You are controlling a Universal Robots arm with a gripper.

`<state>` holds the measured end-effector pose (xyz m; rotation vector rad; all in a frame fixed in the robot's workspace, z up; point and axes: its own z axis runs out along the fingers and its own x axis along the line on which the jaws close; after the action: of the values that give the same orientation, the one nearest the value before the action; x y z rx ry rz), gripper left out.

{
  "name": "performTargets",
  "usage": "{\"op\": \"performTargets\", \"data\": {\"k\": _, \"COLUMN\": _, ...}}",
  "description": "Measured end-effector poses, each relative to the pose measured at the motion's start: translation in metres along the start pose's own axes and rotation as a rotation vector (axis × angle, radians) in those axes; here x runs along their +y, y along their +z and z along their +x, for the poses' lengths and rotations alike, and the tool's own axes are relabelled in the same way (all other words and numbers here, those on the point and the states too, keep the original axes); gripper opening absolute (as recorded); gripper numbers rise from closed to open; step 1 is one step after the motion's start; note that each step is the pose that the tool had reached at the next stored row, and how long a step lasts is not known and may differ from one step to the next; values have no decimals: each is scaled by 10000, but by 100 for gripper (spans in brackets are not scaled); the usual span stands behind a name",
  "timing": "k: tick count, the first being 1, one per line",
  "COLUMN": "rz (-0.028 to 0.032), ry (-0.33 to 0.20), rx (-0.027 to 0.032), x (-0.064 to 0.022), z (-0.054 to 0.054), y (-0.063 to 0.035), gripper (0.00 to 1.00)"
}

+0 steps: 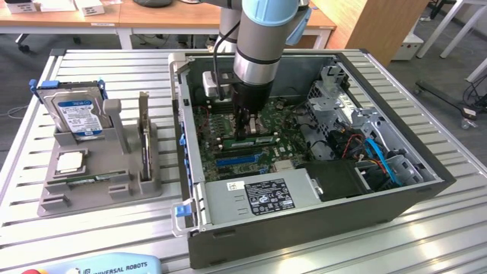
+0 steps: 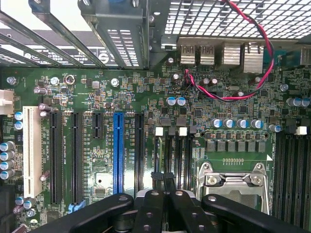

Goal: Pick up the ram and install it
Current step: 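Press down the ram until it locks into place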

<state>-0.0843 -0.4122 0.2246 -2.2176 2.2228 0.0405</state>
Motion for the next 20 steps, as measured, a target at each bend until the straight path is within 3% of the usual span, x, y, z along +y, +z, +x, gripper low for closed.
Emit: {"op": "performTargets", "data": {"k": 20, "rz": 1, "ry": 0, "rx": 1, "x": 0, "z": 0, "y": 7, "gripper": 10}}
